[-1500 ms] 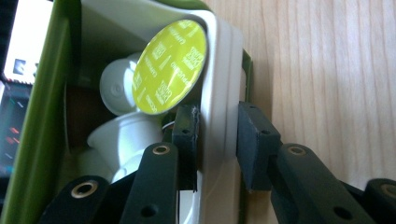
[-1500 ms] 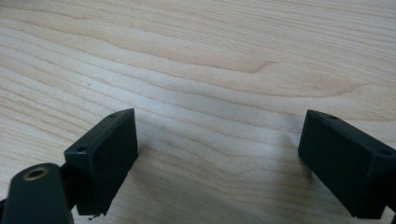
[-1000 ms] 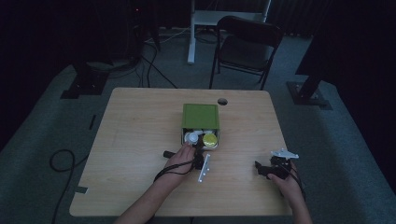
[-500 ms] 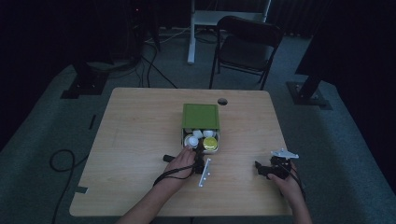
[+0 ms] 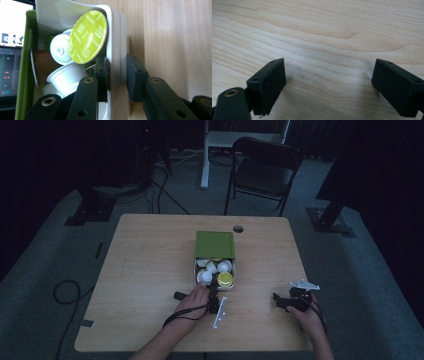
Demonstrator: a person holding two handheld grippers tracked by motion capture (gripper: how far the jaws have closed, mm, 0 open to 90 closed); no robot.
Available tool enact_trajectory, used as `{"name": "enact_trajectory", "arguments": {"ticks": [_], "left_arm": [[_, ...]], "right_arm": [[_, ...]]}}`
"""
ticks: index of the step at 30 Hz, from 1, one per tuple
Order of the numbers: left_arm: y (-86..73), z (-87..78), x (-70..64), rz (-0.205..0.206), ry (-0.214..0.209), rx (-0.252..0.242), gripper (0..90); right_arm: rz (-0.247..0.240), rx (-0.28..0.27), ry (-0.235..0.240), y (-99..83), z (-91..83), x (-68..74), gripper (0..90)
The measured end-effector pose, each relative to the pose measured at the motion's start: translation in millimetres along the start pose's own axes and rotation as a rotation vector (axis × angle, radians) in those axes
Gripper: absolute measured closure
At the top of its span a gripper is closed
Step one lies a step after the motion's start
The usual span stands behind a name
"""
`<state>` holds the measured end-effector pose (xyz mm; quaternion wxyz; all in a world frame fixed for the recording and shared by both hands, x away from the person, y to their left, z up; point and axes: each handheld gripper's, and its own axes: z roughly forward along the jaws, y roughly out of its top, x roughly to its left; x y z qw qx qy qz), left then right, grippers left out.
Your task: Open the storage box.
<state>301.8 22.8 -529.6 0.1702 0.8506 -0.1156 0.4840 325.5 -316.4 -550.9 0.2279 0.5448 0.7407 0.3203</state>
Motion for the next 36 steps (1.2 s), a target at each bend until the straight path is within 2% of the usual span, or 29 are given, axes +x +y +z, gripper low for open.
{"name": "enact_trajectory", "arguments": {"ticks": [6, 10, 18, 23, 36], "left_arm": [[2.5, -5.5, -4.2, -0.011, -0.006, -0.007, 73.6], [4.6, -10.5, -6.1, 0.000, -0.020, 0.003, 73.7], [7.9, -18.4, -12.4, 0.007, -0.009, -0.003, 73.6], [10.1, -24.1, -17.1, 0.033, -0.004, 0.009, 73.4], [17.1, -33.2, -26.0, 0.024, -0.030, 0.006, 73.6]], "right_arm": [[0.000, 0.000, -0.001, 0.0, 0.0, 0.1, 11.5], [0.001, 0.000, -0.001, 0.0, -0.1, 0.1, 11.5], [0.001, 0.000, -0.001, 0.0, -0.1, 0.1, 11.5], [0.001, 0.000, -0.001, 0.0, -0.1, 0.2, 11.5], [0.003, 0.001, -0.003, -0.2, -0.2, 0.5, 11.5]]}}
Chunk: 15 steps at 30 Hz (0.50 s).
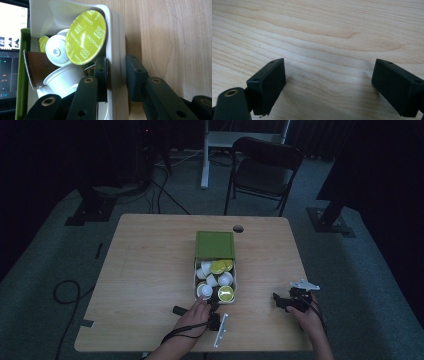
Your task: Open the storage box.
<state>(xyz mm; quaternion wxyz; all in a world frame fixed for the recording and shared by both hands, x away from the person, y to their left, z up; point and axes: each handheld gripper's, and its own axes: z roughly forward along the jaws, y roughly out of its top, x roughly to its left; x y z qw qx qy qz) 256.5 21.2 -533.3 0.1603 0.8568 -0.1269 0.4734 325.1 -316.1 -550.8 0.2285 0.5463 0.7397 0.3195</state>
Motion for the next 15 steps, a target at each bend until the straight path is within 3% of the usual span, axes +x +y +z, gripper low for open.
{"name": "enact_trajectory", "arguments": {"ticks": [15], "left_arm": [[4.0, -7.8, -4.7, -0.006, -0.006, -0.009, 73.5]], "right_arm": [[0.001, 0.000, -0.001, -0.2, -0.2, 0.3, 11.5]]}}
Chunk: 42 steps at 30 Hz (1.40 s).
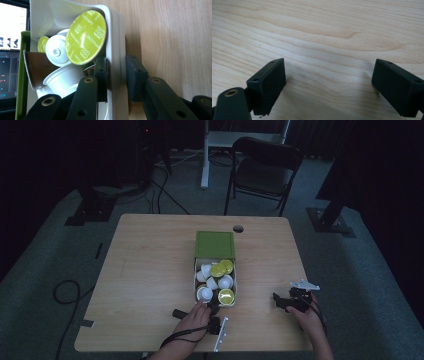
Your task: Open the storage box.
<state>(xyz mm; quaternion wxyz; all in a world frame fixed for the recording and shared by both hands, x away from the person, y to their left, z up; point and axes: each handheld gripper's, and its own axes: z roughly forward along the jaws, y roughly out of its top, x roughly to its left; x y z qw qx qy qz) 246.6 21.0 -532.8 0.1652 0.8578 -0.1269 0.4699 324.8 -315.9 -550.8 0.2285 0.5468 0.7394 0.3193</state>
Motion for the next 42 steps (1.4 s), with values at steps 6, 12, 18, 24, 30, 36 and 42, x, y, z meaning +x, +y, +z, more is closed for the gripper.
{"name": "enact_trajectory", "arguments": {"ticks": [6, 12, 18, 24, 30, 36, 42], "left_arm": [[-1.6, -1.1, 0.0, -0.007, -0.006, -0.014, 72.0], [-1.6, -8.1, 2.0, -0.027, -0.005, -0.037, 68.1], [-2.2, -17.4, 4.9, -0.102, -0.031, -0.082, 66.2], [-7.3, -27.9, 17.1, -0.191, -0.031, -0.120, 64.5], [-9.1, -36.3, 29.6, -0.249, -0.017, -0.157, 64.1], [-17.5, -41.2, 45.0, -0.325, -0.003, -0.180, 64.3], [-27.3, -43.6, 55.7, -0.387, -0.001, -0.189, 64.4]], "right_arm": [[0.000, 0.000, 0.000, -0.2, -0.1, 0.2, 11.5], [0.000, 0.000, 0.000, -0.1, -0.1, 0.2, 11.5], [0.000, 0.000, 0.000, -0.2, -0.1, 0.2, 11.5], [0.000, 0.000, 0.000, -0.2, -0.1, 0.2, 11.5], [0.000, 0.000, 0.000, -0.2, -0.1, 0.3, 11.5], [0.000, 0.000, 0.000, -0.2, -0.1, 0.2, 11.5], [0.000, 0.000, 0.000, -0.1, -0.1, 0.2, 11.5]]}}
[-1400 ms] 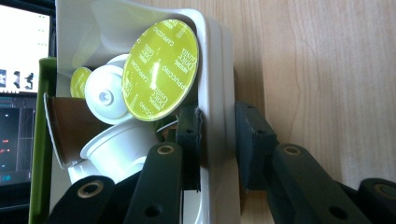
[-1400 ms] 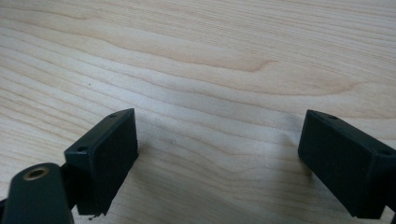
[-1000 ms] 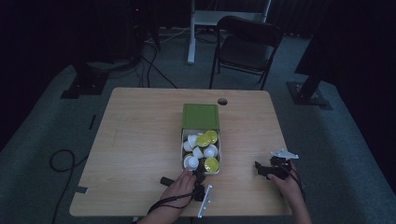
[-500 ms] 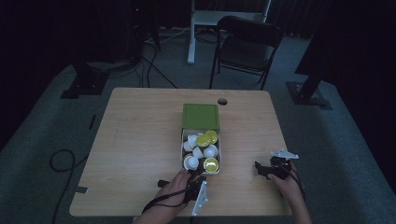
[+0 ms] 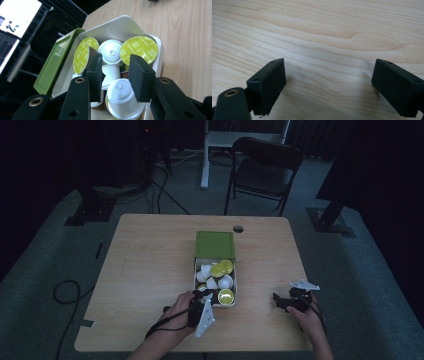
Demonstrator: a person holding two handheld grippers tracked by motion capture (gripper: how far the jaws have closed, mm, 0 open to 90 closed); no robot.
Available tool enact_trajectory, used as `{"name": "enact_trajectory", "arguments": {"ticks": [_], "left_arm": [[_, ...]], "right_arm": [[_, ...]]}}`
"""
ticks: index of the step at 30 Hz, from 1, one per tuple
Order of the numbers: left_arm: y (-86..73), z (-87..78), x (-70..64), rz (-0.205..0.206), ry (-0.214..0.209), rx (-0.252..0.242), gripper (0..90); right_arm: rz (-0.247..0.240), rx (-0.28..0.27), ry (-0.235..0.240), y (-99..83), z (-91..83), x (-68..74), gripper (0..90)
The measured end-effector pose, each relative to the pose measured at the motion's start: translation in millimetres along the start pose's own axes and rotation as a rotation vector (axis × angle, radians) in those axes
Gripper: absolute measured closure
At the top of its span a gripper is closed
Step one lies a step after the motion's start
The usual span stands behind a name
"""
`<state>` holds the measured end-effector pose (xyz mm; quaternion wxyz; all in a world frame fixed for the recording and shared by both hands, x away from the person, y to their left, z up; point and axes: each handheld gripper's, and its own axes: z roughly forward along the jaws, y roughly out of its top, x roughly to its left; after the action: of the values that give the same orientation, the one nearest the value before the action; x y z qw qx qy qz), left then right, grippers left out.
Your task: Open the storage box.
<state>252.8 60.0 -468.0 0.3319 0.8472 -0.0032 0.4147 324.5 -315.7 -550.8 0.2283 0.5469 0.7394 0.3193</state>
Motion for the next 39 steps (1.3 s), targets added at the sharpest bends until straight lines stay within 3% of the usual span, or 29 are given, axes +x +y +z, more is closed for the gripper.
{"name": "enact_trajectory", "arguments": {"ticks": [4, 11, 19, 28, 31, 34, 35, 39], "left_arm": [[-6.3, -1.7, 9.5, -0.078, -0.007, -0.008, 64.5], [-17.2, -6.5, 20.8, -0.140, 0.001, 0.000, 65.3], [-32.6, -17.2, 39.2, -0.217, 0.040, 0.007, 64.5], [-58.4, -21.3, 46.9, -0.340, 0.050, 0.013, 63.5], [-66.1, -21.8, 47.9, -0.371, 0.051, 0.021, 62.3], [-68.6, -22.0, 48.3, -0.376, 0.051, 0.026, 62.0], [-76.6, -23.2, 49.5, -0.410, 0.057, 0.034, 61.2], [-85.8, -24.8, 50.4, -0.443, 0.060, 0.051, 58.7]], "right_arm": [[0.000, 0.000, 0.000, 0.0, 0.0, 0.0, 11.5], [0.000, 0.000, 0.000, 0.0, 0.0, 0.0, 11.5], [0.000, 0.000, 0.000, 0.0, 0.0, 0.0, 11.5], [0.000, 0.000, 0.000, 0.0, 0.0, 0.0, 11.5], [0.000, 0.000, 0.000, 0.0, 0.0, 0.0, 11.5], [0.000, 0.000, 0.000, 0.0, 0.0, 0.0, 11.5], [0.000, 0.000, 0.000, 0.0, 0.0, 0.0, 11.5], [0.000, 0.000, 0.000, 0.0, 0.0, 0.0, 11.5]]}}
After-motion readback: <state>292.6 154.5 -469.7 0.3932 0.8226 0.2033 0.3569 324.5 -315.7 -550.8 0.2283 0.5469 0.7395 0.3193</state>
